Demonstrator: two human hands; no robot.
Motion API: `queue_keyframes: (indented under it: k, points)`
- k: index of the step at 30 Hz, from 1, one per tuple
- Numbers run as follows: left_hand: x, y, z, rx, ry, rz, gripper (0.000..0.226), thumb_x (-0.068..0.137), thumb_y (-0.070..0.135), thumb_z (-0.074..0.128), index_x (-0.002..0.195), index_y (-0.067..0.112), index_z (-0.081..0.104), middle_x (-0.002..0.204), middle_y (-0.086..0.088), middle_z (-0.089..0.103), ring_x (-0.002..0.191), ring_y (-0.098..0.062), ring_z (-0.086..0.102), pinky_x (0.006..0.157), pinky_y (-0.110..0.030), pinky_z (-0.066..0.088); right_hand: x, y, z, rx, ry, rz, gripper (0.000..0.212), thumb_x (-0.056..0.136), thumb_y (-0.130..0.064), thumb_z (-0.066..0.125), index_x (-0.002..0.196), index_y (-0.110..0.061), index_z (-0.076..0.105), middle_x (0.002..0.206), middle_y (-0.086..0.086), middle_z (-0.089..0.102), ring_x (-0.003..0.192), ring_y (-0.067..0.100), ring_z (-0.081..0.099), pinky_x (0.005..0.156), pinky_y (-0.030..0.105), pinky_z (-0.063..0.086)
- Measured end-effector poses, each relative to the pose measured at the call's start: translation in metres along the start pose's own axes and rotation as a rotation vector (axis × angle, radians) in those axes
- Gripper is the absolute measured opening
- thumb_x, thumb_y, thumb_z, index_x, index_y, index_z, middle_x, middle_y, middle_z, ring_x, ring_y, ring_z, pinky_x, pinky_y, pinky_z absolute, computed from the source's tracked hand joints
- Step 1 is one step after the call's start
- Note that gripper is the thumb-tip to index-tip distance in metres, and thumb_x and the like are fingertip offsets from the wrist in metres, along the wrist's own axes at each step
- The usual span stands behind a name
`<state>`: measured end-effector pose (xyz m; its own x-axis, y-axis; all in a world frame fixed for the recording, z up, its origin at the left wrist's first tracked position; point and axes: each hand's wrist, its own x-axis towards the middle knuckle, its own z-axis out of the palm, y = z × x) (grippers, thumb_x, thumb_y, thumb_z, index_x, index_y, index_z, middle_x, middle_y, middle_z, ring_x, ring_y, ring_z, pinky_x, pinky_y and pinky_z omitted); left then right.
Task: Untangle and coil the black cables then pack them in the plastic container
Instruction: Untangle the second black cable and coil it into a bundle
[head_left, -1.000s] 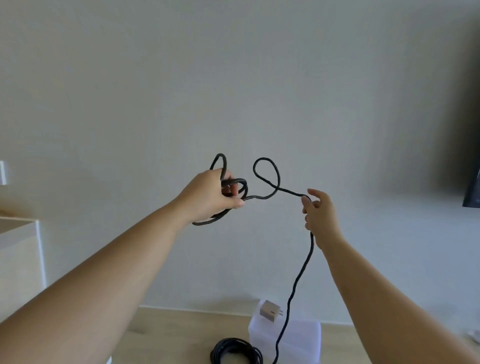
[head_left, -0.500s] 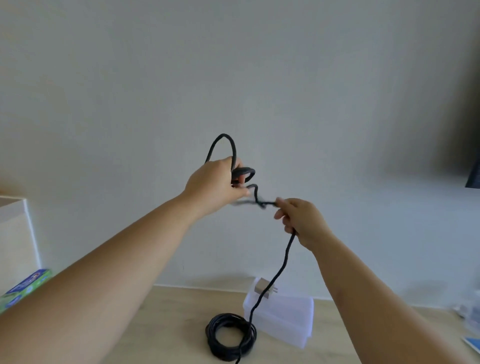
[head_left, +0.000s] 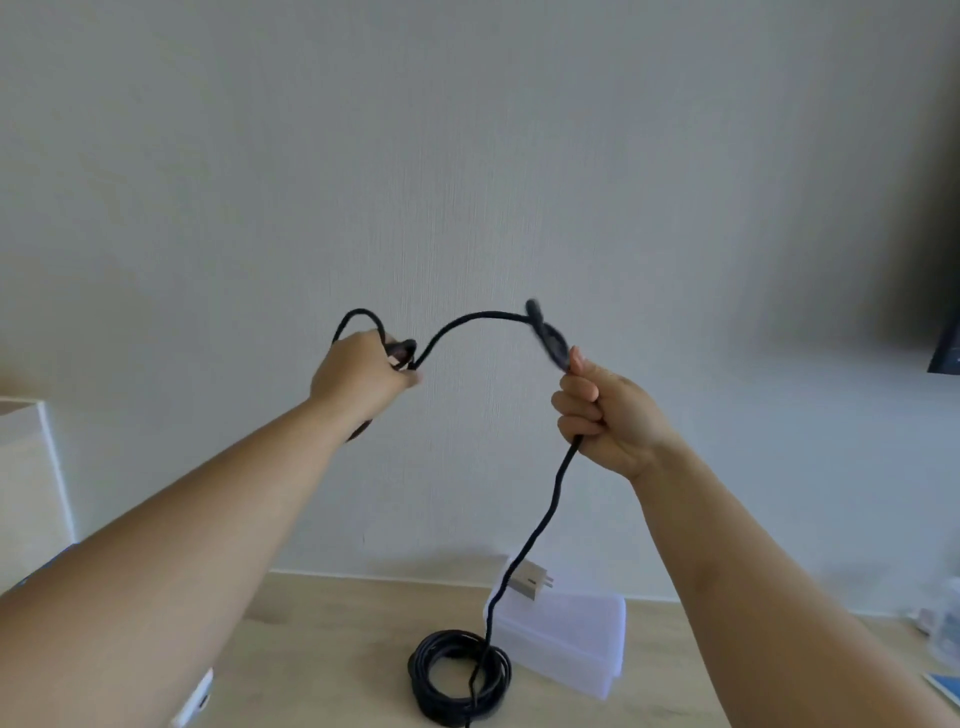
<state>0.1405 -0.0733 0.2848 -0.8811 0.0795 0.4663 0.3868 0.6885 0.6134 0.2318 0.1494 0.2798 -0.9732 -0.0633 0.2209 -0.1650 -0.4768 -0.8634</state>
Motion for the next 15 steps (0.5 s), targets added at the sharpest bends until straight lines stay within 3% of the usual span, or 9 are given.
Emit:
queue_keyframes:
  k: [2, 4, 6, 8, 10, 12, 15]
  points:
    - [-0.002, 0.011, -0.004, 0.028, -0.084, 0.04, 0.034, 0.078, 0.027, 0.074, 0.107, 0.012, 0.066, 0.097, 0.002, 0.066, 0.079, -0.014, 0.053, 0.065, -0.024, 0.036, 0.013, -0.01, 0.009, 0.159, 0.052, -0.009, 0.018, 0.091, -0.025, 0.047, 0.08, -0.016, 0.057, 0.044, -0.011, 0.037, 0.034, 0.002, 0.028, 0.032, 0.012, 0.017]
    - [-0.014, 0.02, 0.001, -0.198, -0.26, 0.0, 0.023, 0.078, 0.026, 0.073, 0.092, 0.008, 0.068, 0.092, -0.006, 0.073, 0.055, -0.012, 0.044, 0.051, -0.023, 0.031, 0.025, -0.019, 0.018, 0.334, 0.131, 0.008, 0.021, 0.097, -0.025, 0.046, 0.082, -0.013, 0.055, 0.043, -0.009, 0.039, 0.033, 0.003, 0.028, 0.03, 0.012, 0.018]
    - [-0.031, 0.031, 0.007, -0.454, -0.442, -0.074, 0.027, 0.081, 0.034, 0.072, 0.087, 0.009, 0.065, 0.089, -0.006, 0.075, 0.044, -0.01, 0.029, 0.044, -0.02, 0.026, 0.033, -0.026, 0.032, 0.512, 0.153, 0.036, 0.027, 0.1, -0.025, 0.044, 0.079, -0.01, 0.054, 0.041, -0.007, 0.039, 0.03, 0.005, 0.028, 0.029, 0.013, 0.018]
    - [-0.046, 0.038, 0.02, -0.536, -0.58, -0.057, 0.038, 0.08, 0.045, 0.07, 0.091, 0.01, 0.064, 0.095, -0.006, 0.074, 0.043, -0.009, 0.026, 0.044, -0.02, 0.024, 0.036, -0.03, 0.046, 0.601, 0.118, 0.034, 0.037, 0.101, -0.023, 0.042, 0.069, -0.007, 0.052, 0.039, -0.005, 0.039, 0.027, 0.006, 0.027, 0.027, 0.014, 0.019]
    - [-0.059, 0.041, 0.032, -0.565, -0.678, 0.006, 0.036, 0.081, 0.043, 0.069, 0.093, 0.009, 0.067, 0.097, -0.008, 0.073, 0.048, -0.011, 0.024, 0.046, -0.021, 0.022, 0.038, -0.029, 0.054, 0.592, 0.113, 0.025, 0.047, 0.101, -0.022, 0.041, 0.058, -0.005, 0.05, 0.039, -0.004, 0.039, 0.027, 0.006, 0.027, 0.027, 0.013, 0.018]
    - [-0.066, 0.04, 0.04, -0.633, -0.72, 0.004, 0.024, 0.085, 0.033, 0.067, 0.088, 0.01, 0.065, 0.086, -0.007, 0.073, 0.05, -0.013, 0.022, 0.046, -0.023, 0.019, 0.037, -0.024, 0.053, 0.542, 0.158, 0.01, 0.04, 0.101, -0.021, 0.043, 0.064, -0.007, 0.049, 0.042, -0.003, 0.041, 0.028, 0.006, 0.029, 0.028, 0.013, 0.022]
    - [-0.067, 0.031, 0.05, -0.621, -0.616, -0.069, 0.019, 0.086, 0.026, 0.068, 0.079, 0.009, 0.064, 0.07, -0.004, 0.07, 0.045, -0.013, 0.023, 0.042, -0.022, 0.019, 0.026, -0.01, 0.03, 0.273, 0.3, -0.061, 0.026, 0.1, -0.021, 0.046, 0.082, -0.004, 0.054, 0.061, 0.006, 0.056, 0.049, 0.013, 0.054, 0.047, 0.019, 0.049]
